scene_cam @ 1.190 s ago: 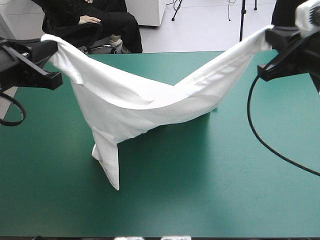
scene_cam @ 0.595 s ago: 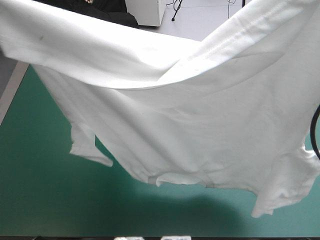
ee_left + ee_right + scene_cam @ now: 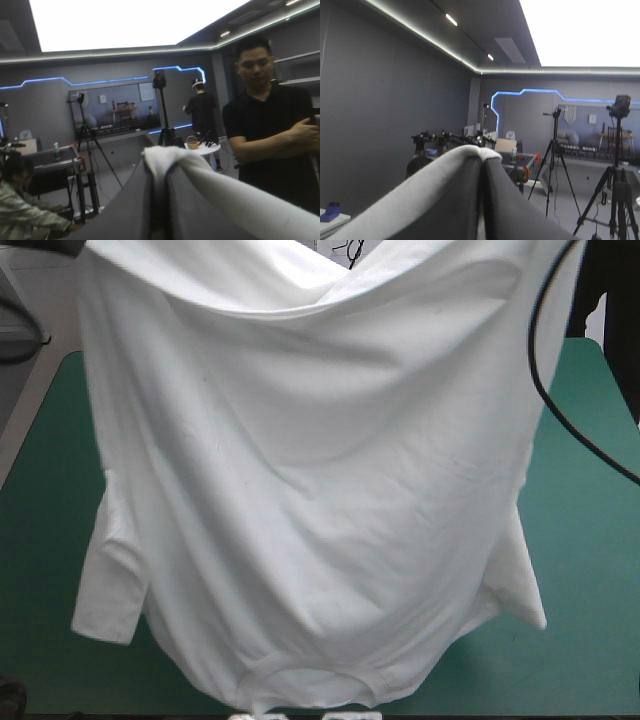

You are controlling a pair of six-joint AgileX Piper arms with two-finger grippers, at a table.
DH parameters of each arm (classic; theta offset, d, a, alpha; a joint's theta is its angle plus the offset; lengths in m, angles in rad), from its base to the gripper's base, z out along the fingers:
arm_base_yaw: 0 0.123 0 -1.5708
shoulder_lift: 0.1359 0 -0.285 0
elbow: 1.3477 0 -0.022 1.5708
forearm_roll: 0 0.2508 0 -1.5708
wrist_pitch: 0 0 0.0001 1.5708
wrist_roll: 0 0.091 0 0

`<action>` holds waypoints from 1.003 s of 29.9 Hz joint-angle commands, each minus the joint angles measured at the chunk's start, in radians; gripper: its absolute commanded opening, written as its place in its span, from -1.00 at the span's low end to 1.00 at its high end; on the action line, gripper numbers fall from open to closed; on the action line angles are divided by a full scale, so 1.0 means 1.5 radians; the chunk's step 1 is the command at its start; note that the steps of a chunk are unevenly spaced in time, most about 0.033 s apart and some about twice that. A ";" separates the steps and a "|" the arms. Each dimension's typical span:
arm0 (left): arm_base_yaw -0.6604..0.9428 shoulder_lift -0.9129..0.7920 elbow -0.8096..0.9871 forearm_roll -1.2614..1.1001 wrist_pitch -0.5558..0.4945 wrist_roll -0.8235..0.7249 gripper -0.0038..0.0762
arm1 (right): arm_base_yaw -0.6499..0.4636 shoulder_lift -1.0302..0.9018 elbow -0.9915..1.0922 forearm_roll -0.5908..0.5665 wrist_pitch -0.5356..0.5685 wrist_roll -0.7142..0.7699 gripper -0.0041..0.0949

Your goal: Fold the cloth

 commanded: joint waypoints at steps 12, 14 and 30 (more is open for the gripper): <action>0.056 0.133 -0.009 0.021 -0.347 -0.107 -0.95 | -0.060 0.183 -0.192 0.001 -0.158 0.011 -0.95; 0.078 0.139 -0.009 -0.014 -0.349 -0.107 -0.95 | -0.062 0.197 -0.202 0.001 -0.135 0.011 -0.95; 0.131 0.281 0.000 -0.043 0.248 -0.124 -0.95 | -0.061 0.267 0.016 -0.015 0.220 0.002 -0.95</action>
